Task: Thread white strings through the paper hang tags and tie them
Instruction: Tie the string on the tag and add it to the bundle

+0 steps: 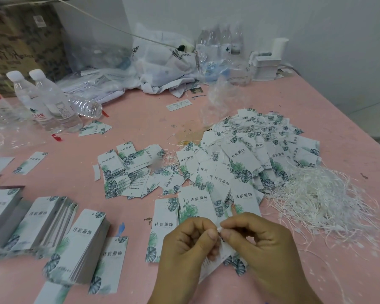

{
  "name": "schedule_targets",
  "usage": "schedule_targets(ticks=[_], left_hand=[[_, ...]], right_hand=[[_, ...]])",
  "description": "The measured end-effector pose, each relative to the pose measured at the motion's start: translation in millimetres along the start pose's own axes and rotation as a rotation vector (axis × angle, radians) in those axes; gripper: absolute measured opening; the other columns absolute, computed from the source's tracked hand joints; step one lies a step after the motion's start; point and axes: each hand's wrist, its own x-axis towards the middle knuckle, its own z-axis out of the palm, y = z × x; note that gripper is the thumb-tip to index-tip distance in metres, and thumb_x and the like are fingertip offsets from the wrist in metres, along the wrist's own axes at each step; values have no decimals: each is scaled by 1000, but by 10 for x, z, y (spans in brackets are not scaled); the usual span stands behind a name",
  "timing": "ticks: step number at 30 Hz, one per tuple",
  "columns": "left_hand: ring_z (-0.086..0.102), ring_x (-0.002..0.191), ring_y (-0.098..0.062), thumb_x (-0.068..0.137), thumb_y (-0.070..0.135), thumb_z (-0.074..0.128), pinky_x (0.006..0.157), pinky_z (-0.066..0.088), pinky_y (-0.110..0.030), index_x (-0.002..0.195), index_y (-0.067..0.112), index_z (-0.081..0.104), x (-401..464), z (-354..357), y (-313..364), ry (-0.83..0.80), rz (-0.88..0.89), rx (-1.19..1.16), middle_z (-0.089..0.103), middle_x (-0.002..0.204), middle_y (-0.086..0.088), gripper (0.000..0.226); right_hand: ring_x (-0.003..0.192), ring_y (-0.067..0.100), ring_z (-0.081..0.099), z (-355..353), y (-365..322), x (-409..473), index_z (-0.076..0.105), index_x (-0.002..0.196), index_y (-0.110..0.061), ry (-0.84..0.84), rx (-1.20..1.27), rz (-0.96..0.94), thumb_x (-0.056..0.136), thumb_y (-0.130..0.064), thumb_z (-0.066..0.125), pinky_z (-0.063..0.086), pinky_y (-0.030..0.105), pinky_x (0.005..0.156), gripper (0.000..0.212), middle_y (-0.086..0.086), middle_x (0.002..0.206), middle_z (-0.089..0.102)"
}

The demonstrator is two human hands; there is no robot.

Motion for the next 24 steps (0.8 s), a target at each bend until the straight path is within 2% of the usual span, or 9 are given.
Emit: schedule_targets(ticks=[5,9,14,17,19,22,24], left_hand=[[58,49,-13,64,28,79,51,49,-20,84,17,78,1,-4,4,7,10,-24,65,58,-8,23],[61,54,-10,68,33,77,55,51,-20,82,20,80,-25,-13,7,-7,64,76,68,60,-7,19],[57,56,-10,76,39,73,55,48,-20,80,20,75,-15,-45,4,-8,82,115,65,61,-5,19],[54,56,-13,74,44,78,54,45,-21,78,18,72,29,-82,10,-25,51,-1,64,66,-4,27],[51,54,-11,69,46,84,51,42,-19,75,18,71,60,-104,21,-53,19,-158,64,75,-4,32],[51,52,-7,65,39,90,49,44,-17,72,16,71,85,-138,54,-98,-55,-397,66,85,-3,31],[53,55,-6,65,36,91,53,47,-18,73,17,71,89,-165,87,-131,-95,-537,67,85,-1,28]], right_hand=[[69,13,69,-37,7,29,77,81,-32,-84,156,127,68,-27,79,54,21,67,14,3,78,75],[68,16,66,-63,45,47,75,80,-28,-119,202,165,67,-30,78,54,26,67,14,9,74,72],[65,12,62,-44,62,65,72,82,-21,-135,312,202,66,-29,80,52,20,63,19,6,71,69],[73,17,62,-105,98,113,72,90,-19,-46,364,241,75,-22,72,52,25,70,16,10,84,71],[87,18,66,-128,121,125,72,97,-21,-65,332,263,77,-14,65,53,24,77,22,8,96,73],[113,13,63,-87,142,89,65,117,-28,-300,288,280,80,-13,64,48,19,92,40,-1,119,69],[122,11,58,-19,158,54,55,130,-27,-444,282,309,80,-23,68,46,21,98,52,-7,128,64]])
